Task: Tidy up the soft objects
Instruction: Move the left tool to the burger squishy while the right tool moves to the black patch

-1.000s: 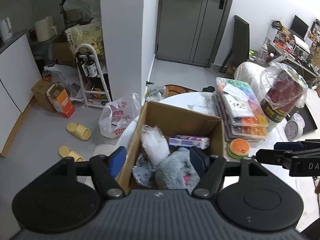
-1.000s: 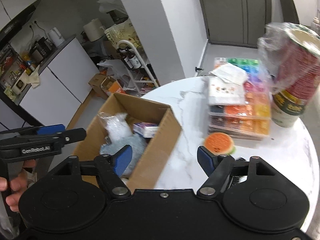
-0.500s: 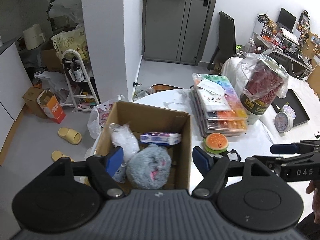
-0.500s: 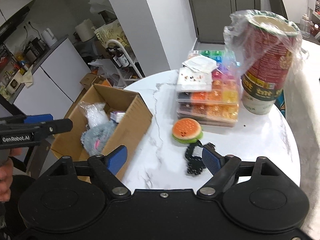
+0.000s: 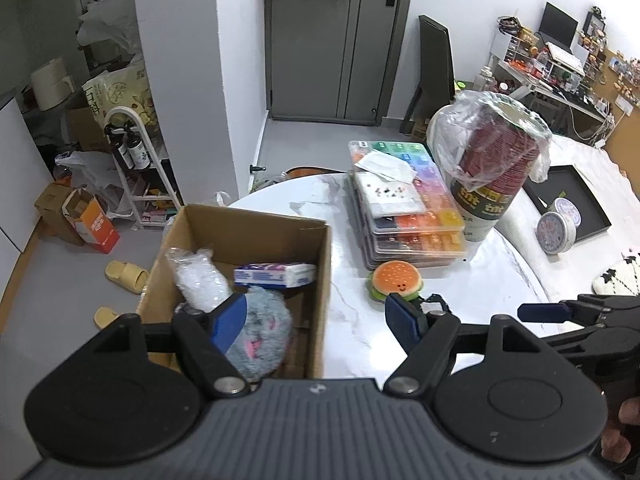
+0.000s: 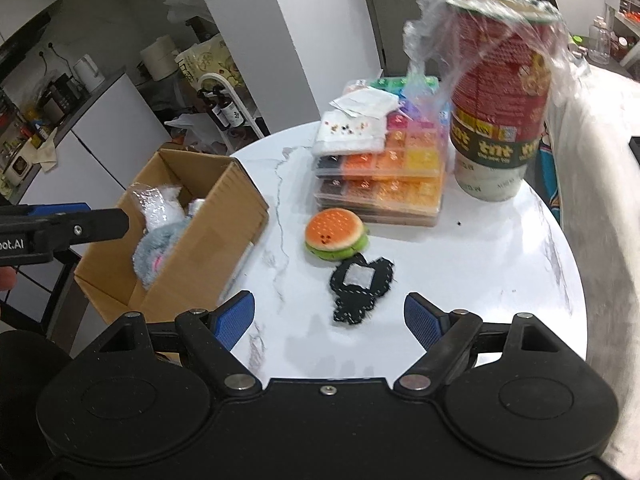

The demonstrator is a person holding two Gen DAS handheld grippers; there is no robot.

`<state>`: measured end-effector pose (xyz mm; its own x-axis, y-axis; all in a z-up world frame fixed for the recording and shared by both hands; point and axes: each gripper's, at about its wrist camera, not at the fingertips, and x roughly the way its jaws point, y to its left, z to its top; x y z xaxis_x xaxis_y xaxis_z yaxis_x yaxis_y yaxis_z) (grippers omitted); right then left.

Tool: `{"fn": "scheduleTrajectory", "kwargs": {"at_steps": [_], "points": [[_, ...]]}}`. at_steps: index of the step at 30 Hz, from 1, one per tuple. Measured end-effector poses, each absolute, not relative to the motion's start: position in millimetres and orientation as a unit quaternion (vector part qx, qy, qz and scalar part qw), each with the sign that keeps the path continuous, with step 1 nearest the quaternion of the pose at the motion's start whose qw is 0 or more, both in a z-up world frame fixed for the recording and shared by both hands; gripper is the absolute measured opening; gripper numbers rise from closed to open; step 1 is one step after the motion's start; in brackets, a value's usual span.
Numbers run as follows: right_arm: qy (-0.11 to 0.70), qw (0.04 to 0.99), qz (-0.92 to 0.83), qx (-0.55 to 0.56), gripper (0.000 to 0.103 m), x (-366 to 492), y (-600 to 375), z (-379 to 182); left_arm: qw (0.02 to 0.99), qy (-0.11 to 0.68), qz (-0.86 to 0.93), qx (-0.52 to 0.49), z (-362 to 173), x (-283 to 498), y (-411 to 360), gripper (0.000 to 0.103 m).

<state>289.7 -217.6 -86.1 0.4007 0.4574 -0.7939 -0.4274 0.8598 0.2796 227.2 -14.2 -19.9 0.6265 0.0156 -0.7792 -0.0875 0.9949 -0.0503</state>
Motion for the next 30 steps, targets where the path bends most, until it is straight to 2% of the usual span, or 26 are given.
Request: {"fn": "scheduleTrajectory", "kwargs": {"at_steps": [19,26,30], "points": [[0.474,0.835,0.274,0.043,0.081,294,-240,-125,0.894,0.447,0.025,-0.008,-44,255,-66,0.075],[0.479,0.83,0.281,0.055,0.071,307,-238,-133,0.892,0.452,0.022,-0.001,-55,277,-81,0.071],[0.478,0.83,0.279,0.064,0.068,316,-239,-136,0.89,0.456,0.016,0.012,-64,289,-92,0.069]]}}
